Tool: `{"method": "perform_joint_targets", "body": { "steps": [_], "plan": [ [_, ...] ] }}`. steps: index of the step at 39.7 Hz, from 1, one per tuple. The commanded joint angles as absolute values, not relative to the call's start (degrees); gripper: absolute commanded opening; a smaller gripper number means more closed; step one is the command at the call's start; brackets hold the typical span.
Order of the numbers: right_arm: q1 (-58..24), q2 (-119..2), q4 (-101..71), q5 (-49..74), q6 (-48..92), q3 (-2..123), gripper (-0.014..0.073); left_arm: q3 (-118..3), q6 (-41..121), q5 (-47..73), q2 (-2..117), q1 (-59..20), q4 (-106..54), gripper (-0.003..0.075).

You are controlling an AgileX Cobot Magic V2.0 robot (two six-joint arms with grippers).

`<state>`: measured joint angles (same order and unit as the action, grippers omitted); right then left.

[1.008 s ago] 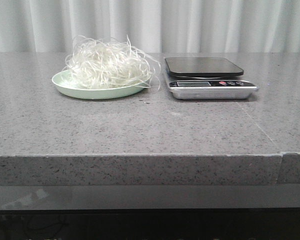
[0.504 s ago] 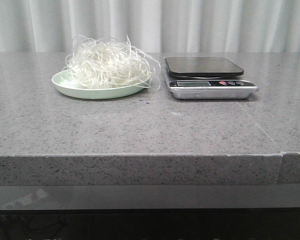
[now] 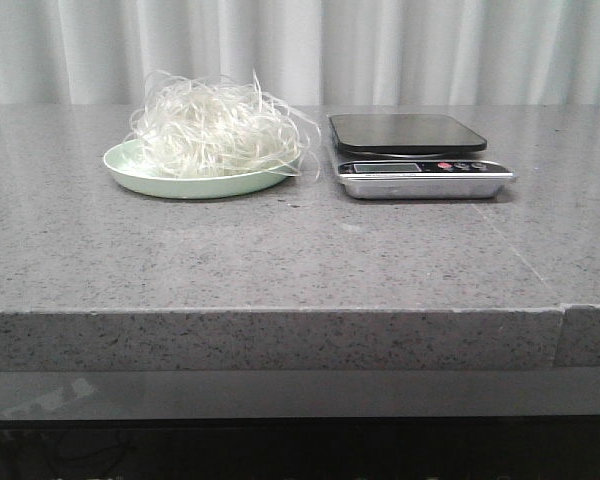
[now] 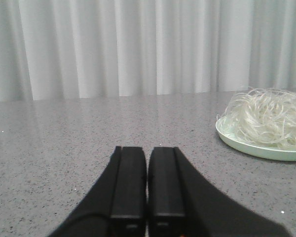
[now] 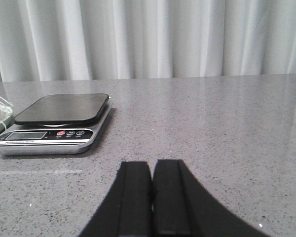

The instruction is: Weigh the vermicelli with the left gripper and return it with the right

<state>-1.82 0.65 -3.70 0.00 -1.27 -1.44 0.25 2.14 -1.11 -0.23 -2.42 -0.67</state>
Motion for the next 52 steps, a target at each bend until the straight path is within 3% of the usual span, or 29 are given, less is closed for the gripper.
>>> {"method": "perform_joint_targets", "body": {
  "steps": [1, 31, 52],
  "plan": [
    [-0.7, 1.5, -1.3, -5.0, -2.5, -1.3, 0.0157, 2.4, 1.7, -5.9, -1.6, -2.3, -1.3, 0.0155],
    [-3.0, 1.6, 1.1, -4.8, -3.9, -1.3, 0.0157, 2.4, 1.7, -5.9, -1.6, -2.3, -1.3, 0.0155],
    [-0.3, 1.6, 1.1, -4.8, -3.9, -1.3, 0.0157, 2.4, 1.7, -5.9, -1.6, -2.3, -1.3, 0.0155]
  ]
}}
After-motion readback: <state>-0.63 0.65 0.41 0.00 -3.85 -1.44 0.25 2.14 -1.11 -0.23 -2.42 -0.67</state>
